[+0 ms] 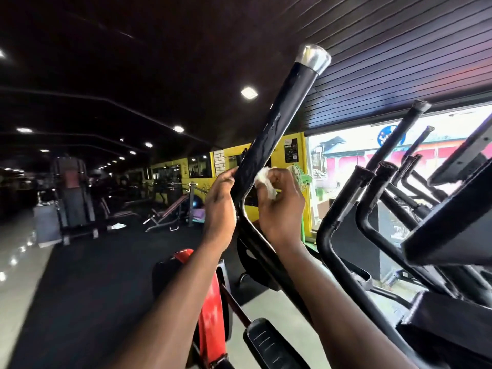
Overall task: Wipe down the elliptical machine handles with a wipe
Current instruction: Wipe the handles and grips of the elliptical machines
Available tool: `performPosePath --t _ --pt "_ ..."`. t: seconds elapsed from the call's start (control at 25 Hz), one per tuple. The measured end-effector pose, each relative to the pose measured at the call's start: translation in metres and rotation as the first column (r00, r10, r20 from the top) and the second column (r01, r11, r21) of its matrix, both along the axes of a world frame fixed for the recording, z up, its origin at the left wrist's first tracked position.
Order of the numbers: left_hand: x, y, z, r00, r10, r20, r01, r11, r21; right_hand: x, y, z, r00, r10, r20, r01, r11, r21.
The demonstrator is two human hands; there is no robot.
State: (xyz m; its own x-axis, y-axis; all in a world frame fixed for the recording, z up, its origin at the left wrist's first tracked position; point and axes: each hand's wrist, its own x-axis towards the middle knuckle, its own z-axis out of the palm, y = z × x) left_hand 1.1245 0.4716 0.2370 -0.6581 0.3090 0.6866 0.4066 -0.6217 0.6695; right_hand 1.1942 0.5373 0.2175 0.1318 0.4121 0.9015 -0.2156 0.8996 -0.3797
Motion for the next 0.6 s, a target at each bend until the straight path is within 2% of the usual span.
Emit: performPosePath --t 0.04,0.08,0.16,0.2,0.24,0.28,0.36,0.4,0.44,0.56,0.6 --pt "-0.001 0.002 0.002 1.0 0.003 0.0 -0.003 1.0 -0.004 -0.003 -0.003 0.004 1.0 -0.006 -0.023 0.007 1.0 0.023" --pt "-0.002 0.004 0.003 1.0 0.004 -0.005 -0.004 1.0 -0.012 -0.007 -0.006 0.0 0.999 -0.015 0.034 0.012 0.996 0.086" --pt "-0.004 0.004 0.005 1.0 -0.013 -0.002 0.012 0.999 -0.032 -0.014 -0.01 -0.017 0.954 -0.105 0.28 0.025 0.961 0.274" --pt "-0.005 0.003 0.005 1.0 -0.017 -0.004 0.017 0.999 -0.04 -0.012 -0.007 -0.023 0.924 -0.17 0.343 0.04 0.934 0.354" --pt "-0.007 0.003 0.005 1.0 -0.018 -0.004 0.018 0.999 -0.042 -0.009 -0.002 -0.02 0.926 -0.188 0.327 0.053 0.924 0.379" --pt "-0.007 0.004 0.007 1.0 -0.016 -0.01 0.016 0.999 -0.044 -0.004 0.003 -0.009 0.956 -0.161 0.244 0.071 0.937 0.343" --pt "-0.005 0.004 0.01 1.0 0.006 -0.013 -0.006 0.999 -0.053 0.005 0.009 0.019 0.996 -0.09 -0.025 0.093 0.974 0.208" --pt "-0.006 0.004 0.011 1.0 0.015 -0.011 -0.016 0.997 -0.07 0.007 0.009 0.028 0.991 -0.084 -0.102 0.101 0.978 0.182" --pt "-0.006 0.004 0.013 1.0 0.019 -0.021 -0.021 0.995 -0.094 0.003 0.008 0.027 0.99 -0.091 -0.107 0.112 0.972 0.206" --pt "-0.007 0.002 0.017 1.0 0.021 -0.011 -0.022 0.992 -0.12 -0.012 0.006 -0.007 0.97 -0.176 0.169 0.085 0.893 0.443" --pt "-0.005 0.001 0.018 1.0 0.024 -0.005 -0.025 0.991 -0.132 -0.011 0.008 -0.011 0.954 -0.211 0.213 0.078 0.861 0.503"
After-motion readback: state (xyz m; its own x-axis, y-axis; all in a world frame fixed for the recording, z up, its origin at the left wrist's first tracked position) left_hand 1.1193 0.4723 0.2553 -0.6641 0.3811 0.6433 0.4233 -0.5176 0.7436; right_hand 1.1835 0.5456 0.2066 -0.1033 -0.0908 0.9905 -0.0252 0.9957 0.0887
